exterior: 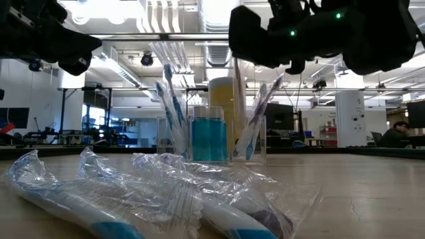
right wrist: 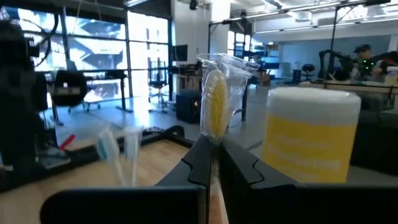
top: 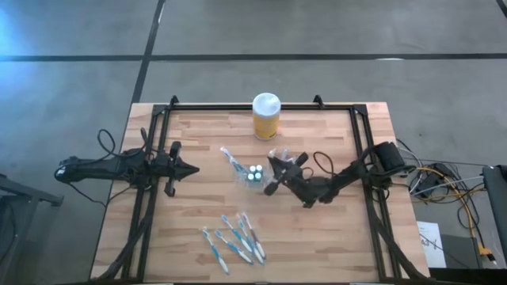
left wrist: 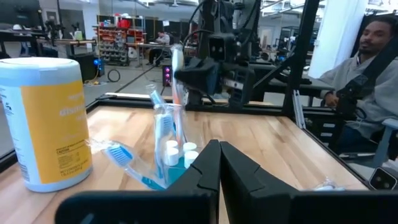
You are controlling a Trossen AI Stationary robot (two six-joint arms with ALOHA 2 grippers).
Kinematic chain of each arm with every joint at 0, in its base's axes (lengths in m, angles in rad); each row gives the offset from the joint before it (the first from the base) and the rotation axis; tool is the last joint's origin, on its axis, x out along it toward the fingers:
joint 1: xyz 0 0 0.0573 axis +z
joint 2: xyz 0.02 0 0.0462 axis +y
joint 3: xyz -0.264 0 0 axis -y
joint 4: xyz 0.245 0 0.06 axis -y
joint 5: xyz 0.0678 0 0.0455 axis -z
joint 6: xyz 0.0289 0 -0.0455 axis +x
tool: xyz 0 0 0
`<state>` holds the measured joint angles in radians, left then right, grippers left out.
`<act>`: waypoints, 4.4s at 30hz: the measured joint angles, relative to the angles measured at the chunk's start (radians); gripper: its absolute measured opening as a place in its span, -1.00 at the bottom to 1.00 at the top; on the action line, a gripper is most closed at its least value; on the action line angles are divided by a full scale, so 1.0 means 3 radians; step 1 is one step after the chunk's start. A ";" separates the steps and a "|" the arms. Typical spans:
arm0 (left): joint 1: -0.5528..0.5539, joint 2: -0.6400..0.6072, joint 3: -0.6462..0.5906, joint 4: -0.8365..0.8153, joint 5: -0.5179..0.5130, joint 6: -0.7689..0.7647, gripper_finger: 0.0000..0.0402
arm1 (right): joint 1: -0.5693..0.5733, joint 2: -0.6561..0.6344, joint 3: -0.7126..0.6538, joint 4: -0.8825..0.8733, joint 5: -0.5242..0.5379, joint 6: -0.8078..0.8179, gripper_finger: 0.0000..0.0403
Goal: Pick & Place toothbrushing station
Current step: Put the orange toothbrush into the transparent organizer, then put the purple toothbrush into the transparent organizer
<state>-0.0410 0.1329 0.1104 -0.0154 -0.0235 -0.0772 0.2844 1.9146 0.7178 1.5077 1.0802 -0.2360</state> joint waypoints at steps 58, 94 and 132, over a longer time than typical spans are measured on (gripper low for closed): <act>0.0000 0.0000 0.0000 0.0002 0.0001 -0.0018 -0.92 | 0.0393 -0.0846 0.0096 -0.0436 0.1031 -0.0762 -0.27; 0.0000 0.0000 0.0000 -0.0009 -0.0003 0.0001 -0.92 | -0.0189 -0.1075 0.0133 -0.3253 -0.0030 0.2120 -0.96; -0.0004 0.0065 -0.0003 -0.0067 0.0222 -0.1112 -0.92 | 0.0413 0.0378 0.2608 -0.6119 -0.2895 0.3002 -0.19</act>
<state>-0.0422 0.1524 0.1097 -0.0353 0.0432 -0.4109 0.4082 2.0280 1.5002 -0.3279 0.2118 0.6646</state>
